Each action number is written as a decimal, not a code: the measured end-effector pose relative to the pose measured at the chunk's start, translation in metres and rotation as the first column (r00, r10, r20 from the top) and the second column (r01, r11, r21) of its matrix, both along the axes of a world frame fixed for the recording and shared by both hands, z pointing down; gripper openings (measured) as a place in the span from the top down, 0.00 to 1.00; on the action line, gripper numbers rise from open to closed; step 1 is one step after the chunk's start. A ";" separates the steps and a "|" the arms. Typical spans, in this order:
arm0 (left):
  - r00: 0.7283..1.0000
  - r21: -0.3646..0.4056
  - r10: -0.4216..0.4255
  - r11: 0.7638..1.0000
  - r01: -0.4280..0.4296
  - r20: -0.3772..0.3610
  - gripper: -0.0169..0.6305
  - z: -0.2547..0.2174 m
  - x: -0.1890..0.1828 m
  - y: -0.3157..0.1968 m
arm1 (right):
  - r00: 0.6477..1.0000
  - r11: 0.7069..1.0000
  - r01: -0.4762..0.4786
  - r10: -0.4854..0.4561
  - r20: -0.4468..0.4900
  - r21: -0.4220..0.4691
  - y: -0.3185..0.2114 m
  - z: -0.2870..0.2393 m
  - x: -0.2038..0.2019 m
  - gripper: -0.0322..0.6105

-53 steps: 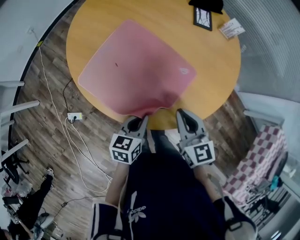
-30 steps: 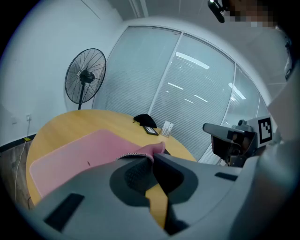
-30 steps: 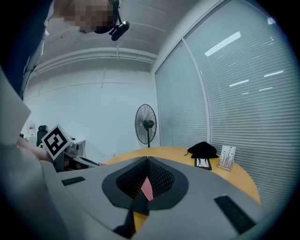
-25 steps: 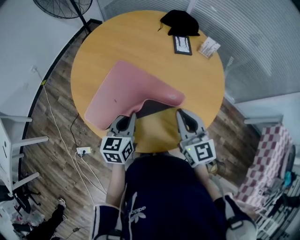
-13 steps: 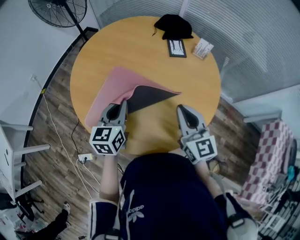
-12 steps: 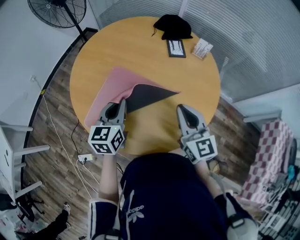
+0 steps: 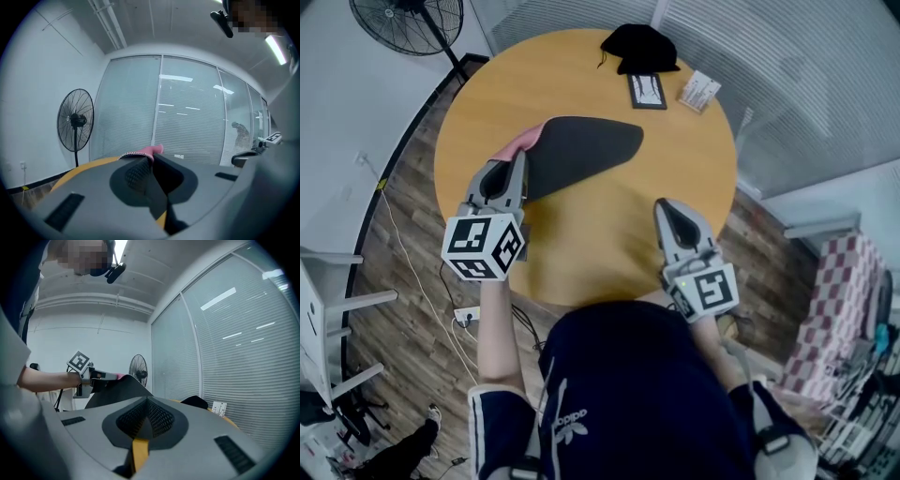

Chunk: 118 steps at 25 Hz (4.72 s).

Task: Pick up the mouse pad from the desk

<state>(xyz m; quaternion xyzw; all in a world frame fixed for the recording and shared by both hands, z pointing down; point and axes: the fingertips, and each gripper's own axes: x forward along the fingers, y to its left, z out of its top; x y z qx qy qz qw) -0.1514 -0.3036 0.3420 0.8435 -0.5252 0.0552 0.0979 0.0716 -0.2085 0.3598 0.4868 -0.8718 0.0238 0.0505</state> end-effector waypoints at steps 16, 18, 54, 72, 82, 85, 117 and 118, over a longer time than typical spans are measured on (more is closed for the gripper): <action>0.997 0.217 -0.048 0.975 0.033 0.060 0.95 -0.112 -0.022 -0.044 | 0.999 0.997 -0.038 0.038 0.000 0.062 -0.005 -0.019 0.015 0.95; 0.996 0.247 -0.055 0.968 0.036 0.068 0.95 -0.129 -0.025 -0.045 | 0.999 0.997 -0.040 0.040 -0.007 0.066 -0.004 -0.021 0.015 0.95; 0.989 0.353 -0.151 0.925 0.140 0.002 0.95 -0.171 -0.033 0.120 | 0.999 0.978 -0.031 0.023 0.040 0.205 0.015 -0.111 0.001 0.95; 0.988 0.338 -0.151 0.930 0.143 -0.001 0.95 -0.155 -0.009 0.170 | 1.000 0.981 -0.022 0.024 -0.005 0.192 0.047 -0.130 0.005 0.95; 0.989 0.323 -0.146 0.936 0.137 0.003 0.95 -0.146 0.003 0.183 | 1.000 0.983 -0.018 0.019 -0.004 0.185 0.061 -0.127 0.012 0.95; 0.989 0.316 -0.147 0.939 0.138 0.003 0.95 -0.143 0.005 0.183 | 1.000 0.983 -0.014 0.016 -0.006 0.185 0.062 -0.126 0.011 0.95; 0.990 0.294 -0.144 0.947 0.133 0.015 0.95 -0.132 0.007 0.181 | 0.999 0.986 -0.018 0.023 -0.027 0.169 0.064 -0.116 0.013 0.95; 0.990 0.293 -0.143 0.947 0.132 0.016 0.95 -0.132 0.007 0.181 | 0.999 0.985 -0.017 0.022 -0.026 0.169 0.064 -0.116 0.014 0.95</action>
